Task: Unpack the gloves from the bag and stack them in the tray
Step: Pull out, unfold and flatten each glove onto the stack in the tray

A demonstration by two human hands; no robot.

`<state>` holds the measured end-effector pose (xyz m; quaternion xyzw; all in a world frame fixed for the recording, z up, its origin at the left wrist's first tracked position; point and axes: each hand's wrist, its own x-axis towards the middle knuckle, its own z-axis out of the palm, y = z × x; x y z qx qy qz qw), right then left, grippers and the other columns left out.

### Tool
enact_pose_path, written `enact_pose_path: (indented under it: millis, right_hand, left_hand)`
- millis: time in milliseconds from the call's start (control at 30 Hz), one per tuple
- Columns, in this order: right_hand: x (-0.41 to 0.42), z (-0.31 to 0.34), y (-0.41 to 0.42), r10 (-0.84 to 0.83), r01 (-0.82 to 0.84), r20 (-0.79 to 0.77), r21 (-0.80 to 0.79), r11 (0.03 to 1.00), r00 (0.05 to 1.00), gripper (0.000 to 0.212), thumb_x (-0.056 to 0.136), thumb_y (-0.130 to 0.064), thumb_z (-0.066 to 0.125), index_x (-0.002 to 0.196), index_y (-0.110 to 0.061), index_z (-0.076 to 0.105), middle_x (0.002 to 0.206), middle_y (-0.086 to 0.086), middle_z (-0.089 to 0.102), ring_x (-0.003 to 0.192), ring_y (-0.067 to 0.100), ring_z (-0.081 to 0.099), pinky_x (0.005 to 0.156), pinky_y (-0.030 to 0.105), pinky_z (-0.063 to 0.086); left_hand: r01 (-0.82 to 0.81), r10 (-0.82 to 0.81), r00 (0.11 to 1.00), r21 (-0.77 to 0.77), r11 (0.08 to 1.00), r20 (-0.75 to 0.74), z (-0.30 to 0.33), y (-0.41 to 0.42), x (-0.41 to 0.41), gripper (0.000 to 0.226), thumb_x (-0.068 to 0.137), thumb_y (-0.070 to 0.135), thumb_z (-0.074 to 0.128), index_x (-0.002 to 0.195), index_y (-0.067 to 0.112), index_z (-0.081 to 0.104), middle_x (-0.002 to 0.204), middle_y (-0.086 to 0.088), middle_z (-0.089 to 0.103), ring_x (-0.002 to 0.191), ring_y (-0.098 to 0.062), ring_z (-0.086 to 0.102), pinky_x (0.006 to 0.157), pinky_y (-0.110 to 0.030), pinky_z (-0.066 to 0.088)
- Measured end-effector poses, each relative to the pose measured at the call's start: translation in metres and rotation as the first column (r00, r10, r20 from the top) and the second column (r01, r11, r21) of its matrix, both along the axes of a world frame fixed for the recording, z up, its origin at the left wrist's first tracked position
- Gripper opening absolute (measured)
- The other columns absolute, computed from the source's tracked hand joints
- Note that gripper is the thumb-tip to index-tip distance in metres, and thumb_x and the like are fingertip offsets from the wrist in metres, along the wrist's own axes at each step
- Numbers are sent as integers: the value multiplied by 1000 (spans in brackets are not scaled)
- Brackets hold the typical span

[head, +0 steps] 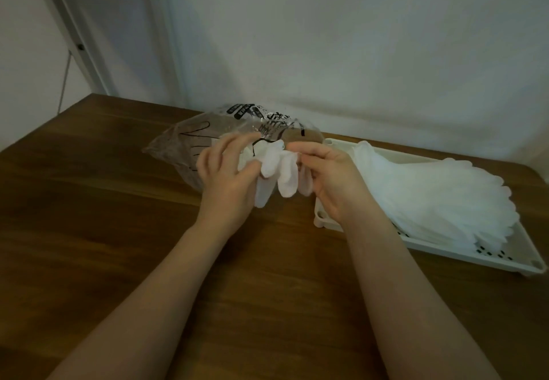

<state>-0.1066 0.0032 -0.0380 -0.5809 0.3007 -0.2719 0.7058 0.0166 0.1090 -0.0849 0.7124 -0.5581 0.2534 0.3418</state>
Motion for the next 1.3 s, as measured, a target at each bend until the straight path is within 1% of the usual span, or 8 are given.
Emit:
enact_pose_path:
  millis: [167,300,367,633,800,967,1167,1300]
  right_hand:
    - [-7,2,-3,-33,-149,-343,-490,859,939,23,93,-8,51,109,-21,64,99,-19,53,83,-3,52,64,11,44]
    - [-1,-6,1,-63,-149,-335,-570,808,940,7,86,-19,65,83,-16,70,76,-11,62,65,0,53,65,19,44]
    - [2,-10,3,-96,-106,-306,-583,805,947,27,88,-27,62,68,-9,64,58,-8,53,53,6,45,61,28,42]
    - [6,-1,14,81,-126,-243,-174,977,967,43,99,-38,40,70,-13,59,54,-4,52,51,9,45,57,24,38]
    - [8,2,14,-14,-101,-368,-293,951,930,59,93,-61,27,67,-13,50,64,5,45,64,17,45,66,30,35]
    - [11,0,16,-102,39,-297,-211,977,949,35,94,-34,53,68,-12,60,59,-2,56,55,8,50,57,20,39]
    - [11,0,7,-267,279,-107,127,952,958,16,94,-28,54,80,-22,59,91,3,68,88,18,65,81,32,53]
    - [9,-1,1,-305,309,-53,132,942,951,20,98,-30,47,80,-29,56,95,-1,66,96,18,64,90,37,52]
  left_hand:
    - [-96,87,985,-52,994,-151,3,4,9,26,79,7,42,74,16,66,92,-5,64,107,-22,39,88,-29,18]
    - [-63,59,989,-26,998,-135,1,6,7,31,80,15,40,77,18,70,95,-2,63,109,-22,38,92,-35,19]
    - [-41,36,993,-41,998,-111,2,6,1,26,79,20,44,78,20,69,99,0,63,112,-21,40,95,-38,19]
    - [-15,15,1000,-3,1000,15,-5,-1,1,22,84,40,55,102,27,55,103,0,64,114,-22,42,99,-44,20]
    - [24,-22,997,-31,999,78,-4,1,2,15,86,31,57,82,20,66,90,3,64,107,-21,45,95,-42,23]
    - [113,-95,975,-78,991,201,-1,0,5,5,85,24,59,89,23,55,94,3,67,105,-19,47,94,-39,23]
    - [88,-78,987,-64,994,140,2,4,8,4,86,20,53,86,19,56,88,2,69,103,-18,48,94,-37,22]
    - [-35,27,983,41,999,183,-1,3,11,16,79,11,56,93,20,55,86,1,67,102,-20,45,92,-37,20]
